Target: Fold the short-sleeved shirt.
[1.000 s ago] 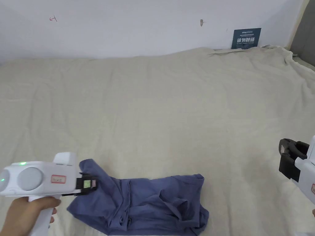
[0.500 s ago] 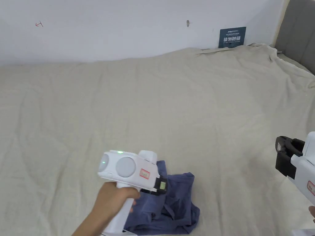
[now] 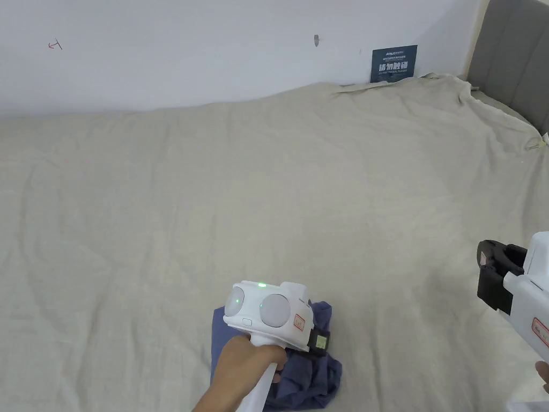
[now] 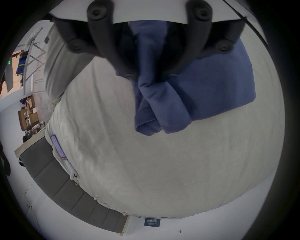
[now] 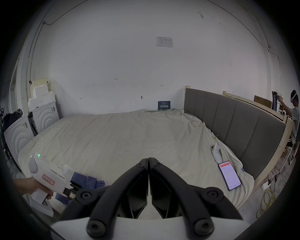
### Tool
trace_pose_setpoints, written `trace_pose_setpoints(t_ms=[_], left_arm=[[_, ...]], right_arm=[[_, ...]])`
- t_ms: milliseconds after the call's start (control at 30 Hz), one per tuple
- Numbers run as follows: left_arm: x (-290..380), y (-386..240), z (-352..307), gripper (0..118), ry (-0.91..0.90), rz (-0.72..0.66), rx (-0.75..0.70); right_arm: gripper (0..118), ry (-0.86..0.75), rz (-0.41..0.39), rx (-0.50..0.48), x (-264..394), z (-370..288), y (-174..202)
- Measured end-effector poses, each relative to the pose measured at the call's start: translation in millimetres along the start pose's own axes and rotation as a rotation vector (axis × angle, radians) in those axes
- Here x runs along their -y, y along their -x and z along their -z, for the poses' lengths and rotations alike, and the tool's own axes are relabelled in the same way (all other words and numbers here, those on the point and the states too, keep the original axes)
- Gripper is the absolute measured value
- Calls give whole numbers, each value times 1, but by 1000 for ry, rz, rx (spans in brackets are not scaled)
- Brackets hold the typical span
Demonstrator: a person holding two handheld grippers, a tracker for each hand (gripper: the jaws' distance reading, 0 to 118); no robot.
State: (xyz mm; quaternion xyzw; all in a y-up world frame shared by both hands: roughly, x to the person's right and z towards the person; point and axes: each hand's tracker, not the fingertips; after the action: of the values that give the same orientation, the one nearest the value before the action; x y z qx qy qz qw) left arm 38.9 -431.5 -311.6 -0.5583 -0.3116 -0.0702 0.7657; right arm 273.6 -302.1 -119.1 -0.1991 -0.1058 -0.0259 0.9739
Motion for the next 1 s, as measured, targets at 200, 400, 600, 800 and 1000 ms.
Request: trace_pose_setpoints(t_ms=[200,400,600,800,1000], left_arm=[[6,2,-52,111,-184,14,67],[22,30,-99,111,-406,-10,-30],[42,65,-98,92,-499,-44,-140],[70,76,-64,0,-546,-53,-182],[85,65,-23,0,-508,-67,-160]], right_arm=[[0,-5,0,-2,-3,-1,1],[0,-19,-1,-2,-8,-3,3],[0,-25,-7,-4,-10,-6,3],[0,-22,-2,4,-8,-7,1],[0,-7,3,10,-4,-6,-4]])
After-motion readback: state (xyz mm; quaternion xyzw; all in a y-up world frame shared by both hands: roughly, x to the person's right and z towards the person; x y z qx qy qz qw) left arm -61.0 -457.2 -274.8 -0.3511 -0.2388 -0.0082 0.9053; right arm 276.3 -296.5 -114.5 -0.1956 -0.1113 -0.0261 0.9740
